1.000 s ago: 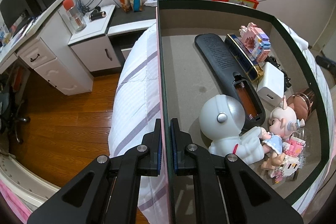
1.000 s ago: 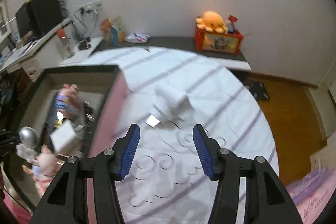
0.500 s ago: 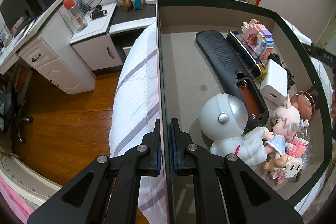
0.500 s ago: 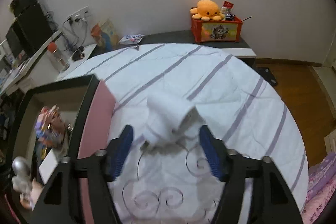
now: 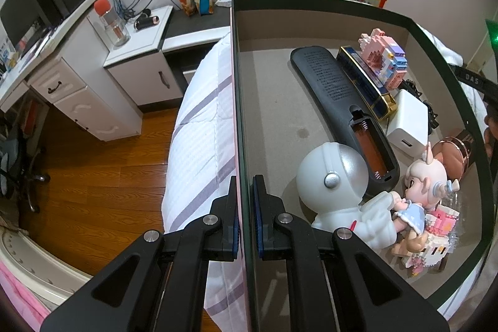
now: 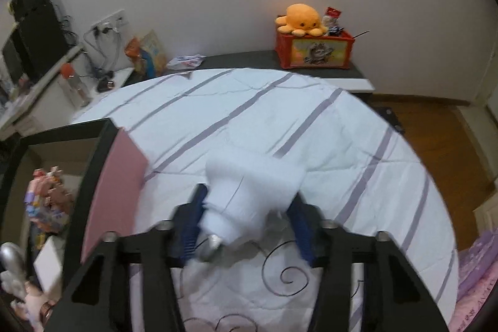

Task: Organize rigid objects
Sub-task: 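Move the right tool to the white hair dryer and grasp it, then lift the white hair dryer and carry it over the pink box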

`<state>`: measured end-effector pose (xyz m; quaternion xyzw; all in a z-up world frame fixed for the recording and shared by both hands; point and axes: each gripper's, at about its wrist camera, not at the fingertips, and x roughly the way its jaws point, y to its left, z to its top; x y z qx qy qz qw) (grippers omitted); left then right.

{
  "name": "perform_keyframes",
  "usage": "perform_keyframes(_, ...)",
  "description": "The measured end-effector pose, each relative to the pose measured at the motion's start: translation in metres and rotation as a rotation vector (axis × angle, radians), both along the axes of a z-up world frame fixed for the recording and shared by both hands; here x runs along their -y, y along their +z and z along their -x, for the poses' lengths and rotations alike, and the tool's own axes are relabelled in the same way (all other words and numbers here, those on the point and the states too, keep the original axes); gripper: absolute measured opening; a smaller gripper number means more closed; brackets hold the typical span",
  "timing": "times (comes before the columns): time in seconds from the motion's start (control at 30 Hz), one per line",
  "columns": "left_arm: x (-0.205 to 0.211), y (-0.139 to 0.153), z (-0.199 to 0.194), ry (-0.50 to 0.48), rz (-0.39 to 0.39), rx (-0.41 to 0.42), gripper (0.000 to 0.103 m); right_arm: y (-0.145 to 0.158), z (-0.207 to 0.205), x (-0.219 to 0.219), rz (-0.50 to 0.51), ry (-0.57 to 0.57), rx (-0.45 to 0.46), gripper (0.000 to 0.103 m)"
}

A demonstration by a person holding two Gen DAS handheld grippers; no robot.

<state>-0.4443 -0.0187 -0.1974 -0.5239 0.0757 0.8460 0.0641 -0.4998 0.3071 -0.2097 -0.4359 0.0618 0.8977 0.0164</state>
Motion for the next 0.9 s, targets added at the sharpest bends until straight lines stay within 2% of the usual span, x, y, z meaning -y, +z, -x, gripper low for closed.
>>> perform_keyframes(0.13, 0.000, 0.001, 0.000, -0.002, 0.003, 0.000, 0.007, 0.001, -0.011, 0.002, -0.017, 0.030, 0.001, 0.046)
perform_keyframes(0.5, 0.000, 0.002, 0.001, -0.005, 0.004, 0.000, 0.007, 0.007, -0.048, -0.002, 0.047, 0.084, 0.010, 0.046)
perform_keyframes(0.9, -0.001, 0.001, -0.004, -0.011, 0.004, -0.001, 0.007, 0.025, -0.076, -0.006, 0.088, 0.099, -0.034, 0.046)
